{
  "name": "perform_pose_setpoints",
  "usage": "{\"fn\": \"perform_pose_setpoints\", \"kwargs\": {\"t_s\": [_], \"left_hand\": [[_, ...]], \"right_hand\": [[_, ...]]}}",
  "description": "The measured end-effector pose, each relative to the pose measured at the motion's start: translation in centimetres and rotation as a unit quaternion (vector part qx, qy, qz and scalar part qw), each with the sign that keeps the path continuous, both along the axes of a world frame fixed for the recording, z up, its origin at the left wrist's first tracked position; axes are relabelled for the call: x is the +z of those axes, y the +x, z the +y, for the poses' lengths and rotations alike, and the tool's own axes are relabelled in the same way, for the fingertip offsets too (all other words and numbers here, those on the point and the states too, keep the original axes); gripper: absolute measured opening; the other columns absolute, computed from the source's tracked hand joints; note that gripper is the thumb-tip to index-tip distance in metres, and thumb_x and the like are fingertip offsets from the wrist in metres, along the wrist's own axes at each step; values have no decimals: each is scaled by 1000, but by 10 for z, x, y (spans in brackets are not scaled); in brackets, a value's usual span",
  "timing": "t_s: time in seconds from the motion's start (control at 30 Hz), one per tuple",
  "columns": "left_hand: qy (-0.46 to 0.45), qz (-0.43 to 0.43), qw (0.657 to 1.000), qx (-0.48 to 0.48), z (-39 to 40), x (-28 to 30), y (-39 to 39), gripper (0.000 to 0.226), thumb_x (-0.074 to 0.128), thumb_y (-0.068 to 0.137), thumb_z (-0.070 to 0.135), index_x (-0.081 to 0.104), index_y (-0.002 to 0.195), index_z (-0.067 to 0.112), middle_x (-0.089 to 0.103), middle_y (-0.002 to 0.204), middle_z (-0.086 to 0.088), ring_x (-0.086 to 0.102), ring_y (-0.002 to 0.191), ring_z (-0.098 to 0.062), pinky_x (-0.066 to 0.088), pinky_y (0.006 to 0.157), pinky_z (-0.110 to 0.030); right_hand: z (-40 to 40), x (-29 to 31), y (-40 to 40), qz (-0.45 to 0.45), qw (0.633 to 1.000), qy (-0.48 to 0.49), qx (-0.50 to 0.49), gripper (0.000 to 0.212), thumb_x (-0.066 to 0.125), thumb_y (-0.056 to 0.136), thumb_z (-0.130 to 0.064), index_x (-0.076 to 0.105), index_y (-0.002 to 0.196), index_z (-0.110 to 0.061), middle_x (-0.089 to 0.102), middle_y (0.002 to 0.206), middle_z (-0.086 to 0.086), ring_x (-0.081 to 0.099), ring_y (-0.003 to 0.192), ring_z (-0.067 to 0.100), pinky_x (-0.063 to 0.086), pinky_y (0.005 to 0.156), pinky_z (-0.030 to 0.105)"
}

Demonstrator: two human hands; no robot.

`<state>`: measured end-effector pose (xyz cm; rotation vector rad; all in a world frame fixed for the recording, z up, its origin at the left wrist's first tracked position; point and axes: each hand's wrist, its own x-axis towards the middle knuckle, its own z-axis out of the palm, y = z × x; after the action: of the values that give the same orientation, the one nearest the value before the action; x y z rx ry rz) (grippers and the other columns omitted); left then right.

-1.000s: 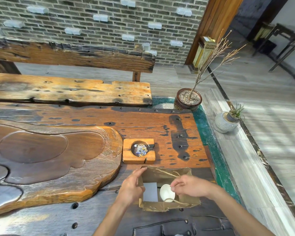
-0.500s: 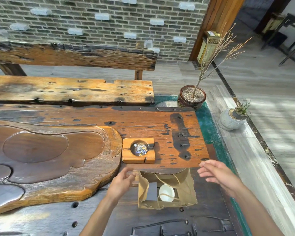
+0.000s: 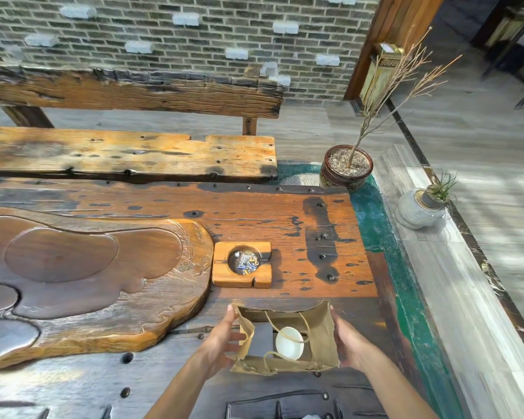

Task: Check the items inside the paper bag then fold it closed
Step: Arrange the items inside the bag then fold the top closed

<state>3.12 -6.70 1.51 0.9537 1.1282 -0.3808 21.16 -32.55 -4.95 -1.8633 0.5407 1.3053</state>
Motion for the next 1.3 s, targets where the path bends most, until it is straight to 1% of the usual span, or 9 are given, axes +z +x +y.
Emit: {"fn": "perform_pose_setpoints", "kwargs": {"t_s": [0.1, 0.2, 0.33, 0.6, 0.73, 0.8, 0.97, 1.1, 1.3], "left_hand": [[-4, -11, 1000, 2, -4, -4, 3, 57, 26, 96, 61, 63, 107, 19, 67, 96, -10, 60, 87, -25, 47, 69, -35], [2, -20, 1000, 19, -4, -5, 3, 50, 29, 99, 56, 62, 107, 19, 68, 91, -11, 61, 85, -25, 45, 65, -34], [4, -14, 1000, 10, 4, -8, -1, 53, 35, 98, 55, 64, 118, 15, 72, 102, -15, 63, 95, -26, 46, 71, -37], [46, -61, 997, -17, 16, -10, -12, 14, 59, 93, 12, 62, 106, 7, 75, 101, -12, 69, 92, -23, 53, 83, -38], [62, -85, 994, -26, 13, -16, -20, 19, 64, 84, -9, 65, 100, 1, 71, 86, -9, 71, 69, -14, 59, 63, -26], [82, -80, 993, -43, 12, -19, -23, 19, 62, 83, -12, 68, 96, 2, 71, 97, -15, 69, 80, -19, 58, 71, -27], [190, -63, 974, -103, 6, -34, -29, 29, 68, 76, -10, 76, 83, 16, 65, 93, -11, 60, 86, -20, 50, 78, -28], [273, -48, 951, -136, 0, -36, -23, 31, 69, 80, 1, 74, 73, 30, 65, 76, 1, 61, 78, -15, 49, 68, -18], [351, -59, 903, -239, -2, -35, -10, 37, 78, 75, 10, 65, 66, 44, 59, 100, 11, 57, 98, -8, 38, 75, -9]], "right_hand": [[22, 31, -14, 32, 999, -5, -26, 71, 41, 78, -82, 66, 97, -18, 75, 86, 11, 73, 79, 28, 55, 69, 45], [40, 64, -24, 53, 999, -6, -5, 55, 31, 95, -64, 58, 112, -19, 69, 112, 11, 63, 100, 30, 53, 71, 47], [37, 64, -21, 41, 999, -2, -2, 50, 50, 92, -55, 61, 118, -14, 75, 106, 16, 68, 103, 31, 55, 87, 52], [28, 66, -17, -18, 999, 41, 12, 37, 73, 85, -16, 58, 118, -7, 78, 95, 17, 75, 91, 30, 62, 72, 38], [20, 57, -20, -53, 996, 65, 8, 37, 73, 79, 8, 62, 114, 4, 72, 102, 19, 70, 91, 27, 59, 74, 34], [19, 56, -23, -75, 995, 56, 37, 35, 71, 78, 13, 65, 111, 4, 70, 104, 17, 68, 95, 25, 57, 76, 29], [21, 53, -35, -155, 977, -3, 148, 29, 67, 78, 7, 74, 99, -12, 71, 108, 11, 67, 105, 20, 55, 97, 35], [28, 59, -40, -234, 941, -34, 240, 21, 73, 82, -9, 73, 96, -25, 70, 110, -3, 60, 106, 10, 48, 93, 25], [43, 61, -52, -341, 860, -92, 368, 16, 72, 84, -37, 69, 100, -37, 62, 122, -9, 52, 123, 11, 40, 101, 31]]}}
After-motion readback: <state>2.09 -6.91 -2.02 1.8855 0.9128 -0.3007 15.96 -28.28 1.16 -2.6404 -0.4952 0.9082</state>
